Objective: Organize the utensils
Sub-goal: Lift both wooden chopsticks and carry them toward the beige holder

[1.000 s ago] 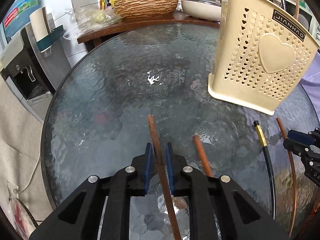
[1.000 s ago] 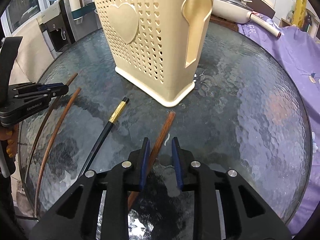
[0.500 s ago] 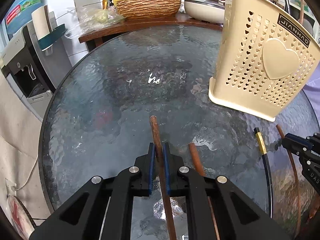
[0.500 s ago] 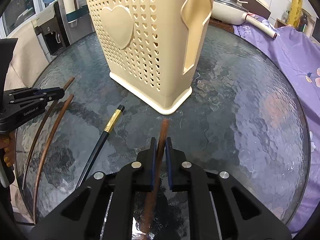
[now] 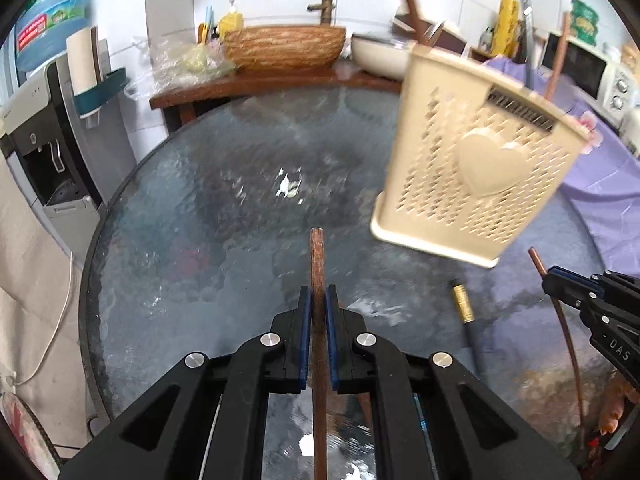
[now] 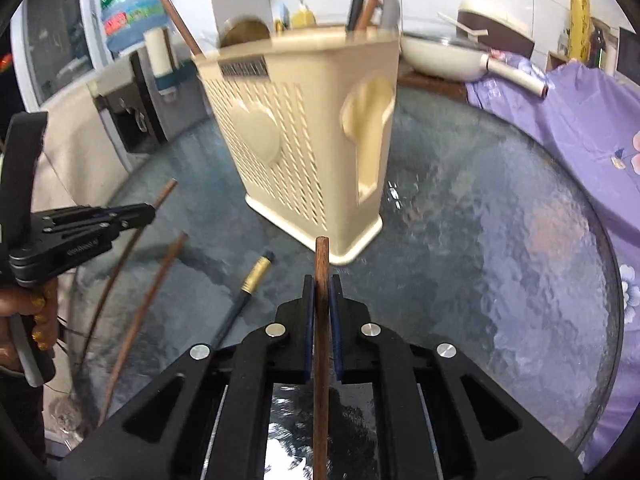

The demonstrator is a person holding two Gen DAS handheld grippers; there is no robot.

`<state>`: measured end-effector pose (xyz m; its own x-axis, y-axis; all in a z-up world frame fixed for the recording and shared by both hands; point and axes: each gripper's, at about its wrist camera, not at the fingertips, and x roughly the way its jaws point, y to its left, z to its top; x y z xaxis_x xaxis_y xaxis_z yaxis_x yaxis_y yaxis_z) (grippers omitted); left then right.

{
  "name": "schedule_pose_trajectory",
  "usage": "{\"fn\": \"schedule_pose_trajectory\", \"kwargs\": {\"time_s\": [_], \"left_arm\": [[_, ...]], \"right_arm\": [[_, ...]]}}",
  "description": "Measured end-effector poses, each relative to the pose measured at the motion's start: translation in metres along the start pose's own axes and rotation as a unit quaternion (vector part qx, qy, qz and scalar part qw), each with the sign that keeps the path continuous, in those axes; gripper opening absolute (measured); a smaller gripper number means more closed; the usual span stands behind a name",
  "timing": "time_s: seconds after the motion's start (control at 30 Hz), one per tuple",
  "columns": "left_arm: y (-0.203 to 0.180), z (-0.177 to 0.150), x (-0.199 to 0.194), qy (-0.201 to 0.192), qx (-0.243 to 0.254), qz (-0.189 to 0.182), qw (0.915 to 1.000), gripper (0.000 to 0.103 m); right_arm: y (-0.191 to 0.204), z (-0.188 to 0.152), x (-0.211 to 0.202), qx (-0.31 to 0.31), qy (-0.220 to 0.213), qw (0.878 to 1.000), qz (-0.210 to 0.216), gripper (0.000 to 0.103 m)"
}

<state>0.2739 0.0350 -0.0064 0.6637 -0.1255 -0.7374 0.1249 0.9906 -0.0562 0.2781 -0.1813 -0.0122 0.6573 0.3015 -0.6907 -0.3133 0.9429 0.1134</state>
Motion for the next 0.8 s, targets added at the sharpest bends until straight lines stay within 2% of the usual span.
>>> {"fn": "schedule_pose_trajectory", "kwargs": {"time_s": [0.2, 0.3, 0.37, 0.57, 0.8], "left_arm": [[-0.014, 0.009, -0.041, -0.044, 0.004, -0.032, 0.9985, 0.007], [-0.022, 0.014, -0.063, -0.069, 0.009, -0.048, 0.9965, 0.007], [-0.025, 0.016, -0.075, -0.082, 0.012, -0.058, 0.9949, 0.007], [-0.038, 0.024, -0.106, -0.115, 0.022, -0.081, 0.9898, 0.007], [-0.046, 0.033, -0.123, -0.135, 0.027, -0.097, 0.9858, 0.007]], "right_arm": [[-0.004, 0.006, -0.042, 0.011, -0.050, 0.997, 0.050, 0.008], [-0.012, 0.013, -0.065, 0.036, -0.069, 0.992, 0.100, 0.008], [-0.014, 0.017, -0.079, 0.043, -0.083, 0.989, 0.116, 0.008], [-0.016, 0.028, -0.112, 0.043, -0.112, 0.983, 0.140, 0.008], [-0.017, 0.042, -0.144, 0.034, -0.145, 0.979, 0.142, 0.008]]}}
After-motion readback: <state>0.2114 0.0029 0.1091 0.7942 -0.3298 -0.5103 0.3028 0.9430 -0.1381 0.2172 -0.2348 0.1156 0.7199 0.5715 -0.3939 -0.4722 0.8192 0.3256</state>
